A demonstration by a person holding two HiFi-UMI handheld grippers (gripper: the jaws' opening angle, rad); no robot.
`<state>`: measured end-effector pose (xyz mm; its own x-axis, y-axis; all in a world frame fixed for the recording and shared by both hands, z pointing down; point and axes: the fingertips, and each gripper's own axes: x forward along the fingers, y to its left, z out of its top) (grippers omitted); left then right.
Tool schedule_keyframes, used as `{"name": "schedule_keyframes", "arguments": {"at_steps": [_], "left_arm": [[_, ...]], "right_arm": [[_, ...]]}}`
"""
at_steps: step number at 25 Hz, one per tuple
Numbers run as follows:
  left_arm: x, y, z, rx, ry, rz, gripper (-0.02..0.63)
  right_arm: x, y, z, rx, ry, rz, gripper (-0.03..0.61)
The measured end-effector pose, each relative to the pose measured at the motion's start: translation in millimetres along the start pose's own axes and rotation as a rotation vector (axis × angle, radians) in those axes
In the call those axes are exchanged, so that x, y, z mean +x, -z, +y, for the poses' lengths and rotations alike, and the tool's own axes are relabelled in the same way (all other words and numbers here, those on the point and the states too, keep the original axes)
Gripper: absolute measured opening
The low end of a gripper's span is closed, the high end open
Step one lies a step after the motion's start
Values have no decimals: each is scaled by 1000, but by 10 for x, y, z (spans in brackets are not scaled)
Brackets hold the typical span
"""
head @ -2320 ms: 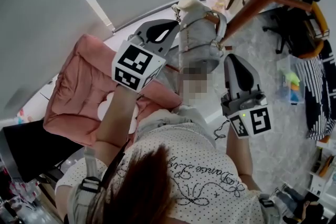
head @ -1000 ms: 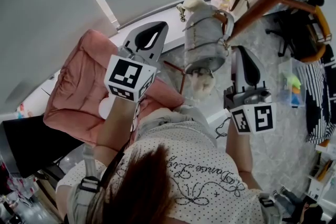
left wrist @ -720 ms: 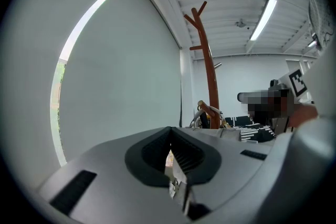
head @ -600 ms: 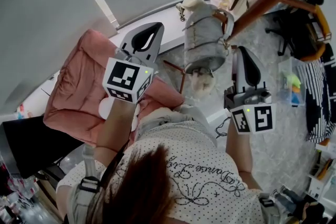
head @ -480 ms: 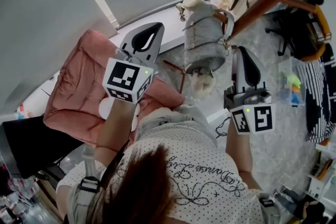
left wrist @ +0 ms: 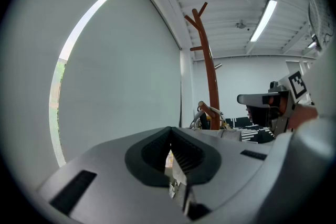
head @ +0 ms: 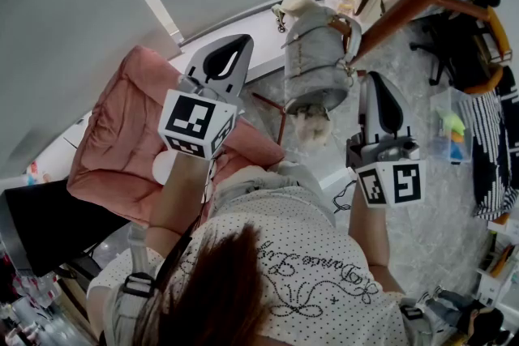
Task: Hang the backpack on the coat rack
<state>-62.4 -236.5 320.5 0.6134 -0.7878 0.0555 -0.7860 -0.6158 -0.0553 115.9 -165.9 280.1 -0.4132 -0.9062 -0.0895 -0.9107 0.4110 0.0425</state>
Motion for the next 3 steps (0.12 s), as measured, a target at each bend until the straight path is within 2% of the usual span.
{"name": "schedule_keyframes", "arguments": {"at_steps": [3], "left_arm": [[15, 1, 3, 0, 1, 1, 3]], "right_arm": [[12, 1, -11, -1, 1, 2, 11]]}}
